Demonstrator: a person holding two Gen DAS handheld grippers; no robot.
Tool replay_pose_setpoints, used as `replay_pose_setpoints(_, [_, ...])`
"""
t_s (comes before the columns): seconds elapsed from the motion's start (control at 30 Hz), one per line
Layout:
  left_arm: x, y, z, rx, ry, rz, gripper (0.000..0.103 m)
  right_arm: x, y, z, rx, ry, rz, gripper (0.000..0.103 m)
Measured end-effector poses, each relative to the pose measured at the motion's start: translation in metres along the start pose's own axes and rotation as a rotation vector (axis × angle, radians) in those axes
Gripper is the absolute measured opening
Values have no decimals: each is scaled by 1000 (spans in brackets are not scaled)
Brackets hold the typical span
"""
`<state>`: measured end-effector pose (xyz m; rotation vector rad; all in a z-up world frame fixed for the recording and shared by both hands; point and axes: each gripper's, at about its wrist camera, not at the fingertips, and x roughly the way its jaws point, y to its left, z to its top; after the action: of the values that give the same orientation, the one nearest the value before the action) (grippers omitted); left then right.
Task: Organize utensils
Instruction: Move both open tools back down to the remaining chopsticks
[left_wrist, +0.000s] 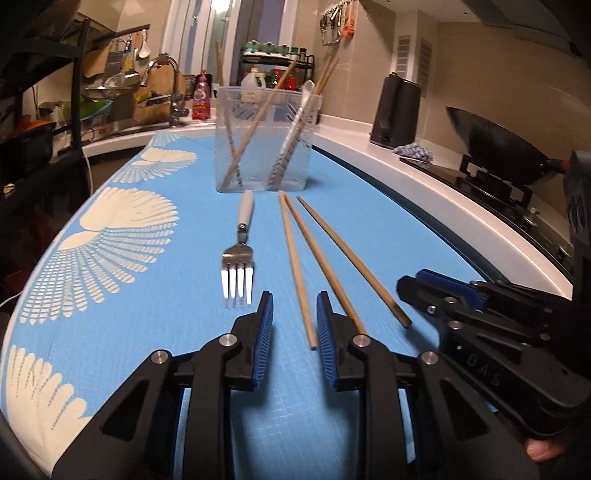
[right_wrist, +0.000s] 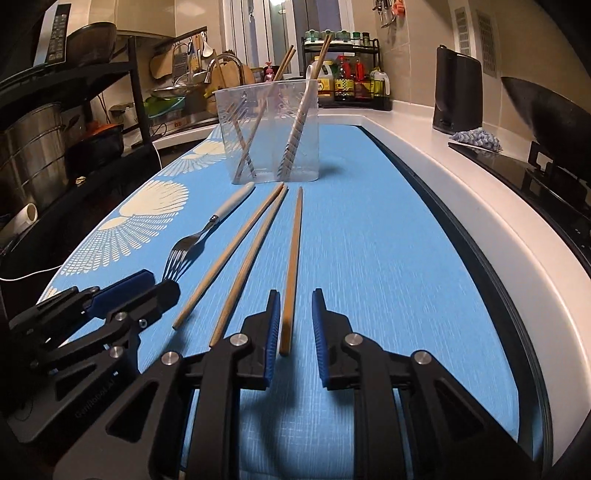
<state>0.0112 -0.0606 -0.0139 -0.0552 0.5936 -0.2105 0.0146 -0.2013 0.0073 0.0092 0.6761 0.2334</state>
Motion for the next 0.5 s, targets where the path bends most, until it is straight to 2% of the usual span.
replay_pose_setpoints(0.17, [11, -2, -8, 2, 55, -16, 17, 7, 4, -2, -17, 38, 19, 18])
replay_pose_setpoints(0.3, [14, -2, -9, 11, 61, -8, 14, 11, 7, -4, -32, 59, 12, 18])
replay_pose_setpoints(0.37, [13, -1, -9, 12, 62, 4, 6, 14, 5, -5, -27, 71, 4, 17])
replay_pose_setpoints(0.5, [12, -1, -11, 24, 55, 32, 5, 15, 5, -6, -21, 81, -7, 7])
